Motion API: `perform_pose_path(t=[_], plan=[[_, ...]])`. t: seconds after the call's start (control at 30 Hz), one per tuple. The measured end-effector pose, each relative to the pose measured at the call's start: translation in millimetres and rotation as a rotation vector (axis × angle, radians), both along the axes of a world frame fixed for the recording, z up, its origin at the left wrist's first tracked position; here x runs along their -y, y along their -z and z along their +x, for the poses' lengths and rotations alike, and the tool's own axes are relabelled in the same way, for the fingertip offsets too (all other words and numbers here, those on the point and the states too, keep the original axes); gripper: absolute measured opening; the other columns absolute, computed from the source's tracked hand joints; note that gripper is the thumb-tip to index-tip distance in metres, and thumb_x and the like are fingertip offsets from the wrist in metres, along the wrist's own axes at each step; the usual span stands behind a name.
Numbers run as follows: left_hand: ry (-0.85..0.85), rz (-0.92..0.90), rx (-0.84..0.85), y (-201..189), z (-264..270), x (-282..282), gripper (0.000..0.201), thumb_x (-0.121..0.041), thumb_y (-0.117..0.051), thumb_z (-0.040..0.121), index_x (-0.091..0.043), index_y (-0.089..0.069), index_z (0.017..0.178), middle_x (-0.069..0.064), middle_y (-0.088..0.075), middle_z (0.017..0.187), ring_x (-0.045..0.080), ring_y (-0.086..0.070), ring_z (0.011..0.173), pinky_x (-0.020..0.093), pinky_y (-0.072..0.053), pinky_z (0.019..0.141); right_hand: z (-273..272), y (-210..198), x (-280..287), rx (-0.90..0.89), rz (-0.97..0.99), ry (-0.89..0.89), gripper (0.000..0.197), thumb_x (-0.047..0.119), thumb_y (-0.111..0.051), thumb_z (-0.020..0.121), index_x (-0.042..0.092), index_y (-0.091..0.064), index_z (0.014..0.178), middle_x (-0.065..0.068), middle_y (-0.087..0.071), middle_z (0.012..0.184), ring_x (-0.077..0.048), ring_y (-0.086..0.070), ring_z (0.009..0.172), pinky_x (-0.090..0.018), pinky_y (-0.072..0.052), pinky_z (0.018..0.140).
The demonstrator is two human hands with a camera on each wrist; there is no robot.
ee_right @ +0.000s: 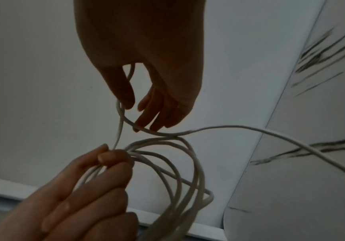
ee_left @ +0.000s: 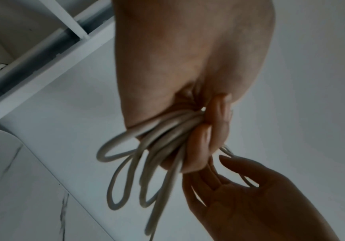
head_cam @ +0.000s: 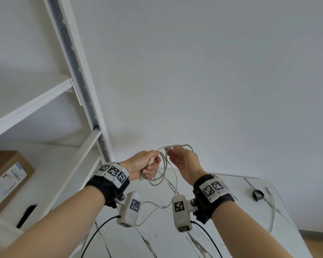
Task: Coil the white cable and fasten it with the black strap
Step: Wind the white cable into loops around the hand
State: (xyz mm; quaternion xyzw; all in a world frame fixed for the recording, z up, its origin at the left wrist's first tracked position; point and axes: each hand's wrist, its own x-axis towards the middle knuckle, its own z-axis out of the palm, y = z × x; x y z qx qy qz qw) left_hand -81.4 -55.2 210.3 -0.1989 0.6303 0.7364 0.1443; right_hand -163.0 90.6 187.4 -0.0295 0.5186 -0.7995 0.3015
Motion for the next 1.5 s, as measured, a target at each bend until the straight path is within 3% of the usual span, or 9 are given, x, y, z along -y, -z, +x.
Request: perform_pose_path(t=[0.1,0.2,0.33,0.5,0.73,0.97,1.07,1.27,1.5], plan=[[-0.007,-0.020,-0.021,-1.9,-1.7,-4.6,0.035,-0.027,-0.035,0.100,-0.009,-0.045,0.072,-0.001,-0.030,0.042,0.010,-0.022,0.032,0.018,-0.023,0.039,2.3,-0.5,0.5,-0.116,0.104,-0.102,0.008,0.014,-0.061,0.085,0.010,-0.067,0.081,-0.009,-0.071,0.097,-0.017,-0.066,0.094,-0.029,-0.045,0.087],[0.009,-0.042,-0.034,-3.7,-3.8,-7.5,0.035,-0.027,-0.035,0.100,-0.009,-0.045,0.072,-0.001,-0.031,0.043,0.010,-0.023,0.032,0.019,-0.024,0.040,3.6,1.0,1.8,-0.164,0.129,-0.007,0.018,0.012,-0.070,0.082,0.010,-0.063,0.066,-0.011,-0.065,0.081,-0.022,-0.064,0.080,-0.027,-0.050,0.077],[-0.023,-0.041,-0.071,-7.4,-6.3,-4.6,0.034,-0.025,-0.036,0.099,-0.009,-0.044,0.070,-0.001,-0.030,0.044,0.011,-0.022,0.033,0.021,-0.020,0.043,2.7,6.5,-1.8,-0.178,0.180,0.020,0.010,0.008,-0.071,0.080,-0.001,-0.068,0.077,-0.014,-0.067,0.077,-0.021,-0.065,0.071,-0.017,-0.055,0.064],[-0.057,-0.090,-0.108,-12.3,-7.1,2.7,0.033,-0.023,-0.036,0.099,-0.011,-0.043,0.069,-0.001,-0.029,0.045,0.011,-0.022,0.034,0.021,-0.021,0.041,-0.8,17.7,-10.5,-0.239,0.357,0.031,0.008,0.009,-0.070,0.082,0.001,-0.071,0.079,-0.011,-0.070,0.074,-0.019,-0.066,0.066,-0.013,-0.052,0.058],[-0.087,-0.101,-0.131,-14.6,-3.7,12.8,0.030,-0.021,-0.037,0.098,-0.011,-0.043,0.070,-0.003,-0.028,0.042,0.010,-0.021,0.032,0.018,-0.021,0.038,-17.4,37.6,-22.9,-0.278,0.602,0.071,0.015,0.008,-0.058,0.089,0.005,-0.067,0.078,-0.008,-0.070,0.070,-0.022,-0.066,0.058,-0.037,-0.057,0.078],[-0.064,-0.125,-0.130,-17.9,-0.4,14.5,0.031,-0.020,-0.035,0.098,-0.010,-0.043,0.071,-0.003,-0.028,0.041,0.010,-0.020,0.032,0.018,-0.020,0.039,-22.4,48.2,-30.6,-0.308,0.763,0.091,0.013,0.008,-0.052,0.092,0.003,-0.063,0.087,-0.004,-0.067,0.064,-0.015,-0.062,0.046,-0.021,-0.047,0.051],[-0.005,-0.122,-0.094,-15.6,-0.3,10.2,0.031,-0.021,-0.035,0.099,-0.010,-0.044,0.071,-0.003,-0.027,0.041,0.010,-0.020,0.032,0.019,-0.020,0.039,-16.1,42.9,-21.7,-0.391,0.774,-0.037,0.011,0.012,-0.053,0.092,0.006,-0.063,0.094,-0.007,-0.067,0.068,-0.015,-0.062,0.054,-0.017,-0.045,0.052],[0.055,-0.100,-0.070,-14.9,-3.1,3.8,0.030,-0.020,-0.034,0.099,-0.009,-0.044,0.072,-0.003,-0.027,0.042,0.009,-0.020,0.032,0.019,-0.021,0.039,0.4,31.9,-4.0,-0.804,0.800,-0.276,0.041,-0.008,-0.044,0.085,0.012,-0.062,0.116,-0.006,-0.067,0.111,-0.021,-0.062,0.100,-0.026,-0.047,0.089],[0.023,-0.109,-0.085,-16.8,-1.4,6.5,0.030,-0.021,-0.035,0.099,-0.009,-0.044,0.073,-0.003,-0.027,0.041,0.009,-0.021,0.032,0.018,-0.022,0.040,-0.5,21.4,-7.8,-0.878,0.842,-0.319,0.016,0.017,-0.063,0.087,0.008,-0.072,0.097,-0.002,-0.064,0.078,-0.015,-0.055,0.075,-0.024,-0.041,0.073]])
